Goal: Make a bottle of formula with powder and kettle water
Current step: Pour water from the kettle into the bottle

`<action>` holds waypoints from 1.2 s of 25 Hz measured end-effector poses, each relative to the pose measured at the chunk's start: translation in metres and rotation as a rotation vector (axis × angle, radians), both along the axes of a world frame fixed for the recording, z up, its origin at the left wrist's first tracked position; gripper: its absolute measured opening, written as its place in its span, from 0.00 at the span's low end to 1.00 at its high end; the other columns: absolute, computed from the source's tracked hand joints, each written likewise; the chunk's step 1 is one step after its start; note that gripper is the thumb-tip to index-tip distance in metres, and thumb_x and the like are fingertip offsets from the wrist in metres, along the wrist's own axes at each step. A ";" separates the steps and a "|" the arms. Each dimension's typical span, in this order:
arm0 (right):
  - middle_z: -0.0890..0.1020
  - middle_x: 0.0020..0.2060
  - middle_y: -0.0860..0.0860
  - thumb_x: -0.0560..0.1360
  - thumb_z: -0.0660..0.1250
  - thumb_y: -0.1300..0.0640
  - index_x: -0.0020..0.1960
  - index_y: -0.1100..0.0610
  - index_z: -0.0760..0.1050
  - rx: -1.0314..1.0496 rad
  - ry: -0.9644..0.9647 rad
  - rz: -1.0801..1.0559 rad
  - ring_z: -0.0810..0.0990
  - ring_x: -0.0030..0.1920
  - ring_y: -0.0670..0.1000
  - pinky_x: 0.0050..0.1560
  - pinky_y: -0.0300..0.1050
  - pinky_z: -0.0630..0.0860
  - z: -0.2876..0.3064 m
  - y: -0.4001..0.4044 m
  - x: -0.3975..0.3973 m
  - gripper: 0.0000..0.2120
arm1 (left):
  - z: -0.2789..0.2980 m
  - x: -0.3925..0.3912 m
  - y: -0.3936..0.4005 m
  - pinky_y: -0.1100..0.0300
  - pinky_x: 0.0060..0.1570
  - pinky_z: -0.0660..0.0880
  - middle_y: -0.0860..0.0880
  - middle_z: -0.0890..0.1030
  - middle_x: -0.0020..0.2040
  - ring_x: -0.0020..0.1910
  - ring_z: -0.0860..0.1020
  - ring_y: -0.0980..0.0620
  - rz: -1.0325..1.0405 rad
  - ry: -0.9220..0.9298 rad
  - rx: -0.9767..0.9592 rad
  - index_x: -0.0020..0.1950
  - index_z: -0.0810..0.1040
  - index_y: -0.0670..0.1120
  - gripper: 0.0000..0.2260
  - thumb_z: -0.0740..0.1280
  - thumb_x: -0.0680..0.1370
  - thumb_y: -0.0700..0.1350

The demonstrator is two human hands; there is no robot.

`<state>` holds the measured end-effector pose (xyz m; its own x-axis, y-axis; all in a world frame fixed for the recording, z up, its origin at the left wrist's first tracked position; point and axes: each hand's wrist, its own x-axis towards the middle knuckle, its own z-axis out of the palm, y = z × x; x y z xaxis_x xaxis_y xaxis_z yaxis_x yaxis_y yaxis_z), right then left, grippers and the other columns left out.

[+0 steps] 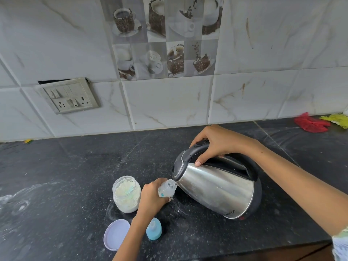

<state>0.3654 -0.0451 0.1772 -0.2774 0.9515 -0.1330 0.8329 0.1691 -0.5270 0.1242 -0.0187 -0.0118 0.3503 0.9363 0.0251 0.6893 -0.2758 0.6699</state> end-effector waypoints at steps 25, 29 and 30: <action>0.87 0.39 0.51 0.58 0.78 0.35 0.50 0.43 0.82 0.010 0.024 -0.002 0.85 0.40 0.58 0.44 0.63 0.81 -0.004 -0.007 -0.002 0.23 | -0.001 -0.001 -0.003 0.66 0.46 0.69 0.53 0.83 0.52 0.49 0.78 0.55 0.028 -0.044 0.001 0.60 0.77 0.53 0.27 0.78 0.63 0.43; 0.87 0.41 0.45 0.59 0.78 0.35 0.51 0.42 0.83 0.052 0.064 -0.013 0.86 0.40 0.55 0.44 0.61 0.81 -0.006 -0.012 0.000 0.23 | -0.003 -0.007 -0.003 0.62 0.52 0.74 0.52 0.84 0.52 0.53 0.80 0.53 0.060 -0.121 -0.025 0.59 0.78 0.49 0.27 0.79 0.62 0.40; 0.87 0.41 0.43 0.59 0.78 0.36 0.51 0.42 0.83 0.068 0.077 -0.018 0.86 0.41 0.52 0.44 0.59 0.82 -0.007 -0.014 0.001 0.23 | -0.004 -0.008 -0.004 0.59 0.54 0.76 0.52 0.84 0.52 0.54 0.80 0.52 0.064 -0.150 -0.037 0.59 0.79 0.48 0.27 0.79 0.62 0.39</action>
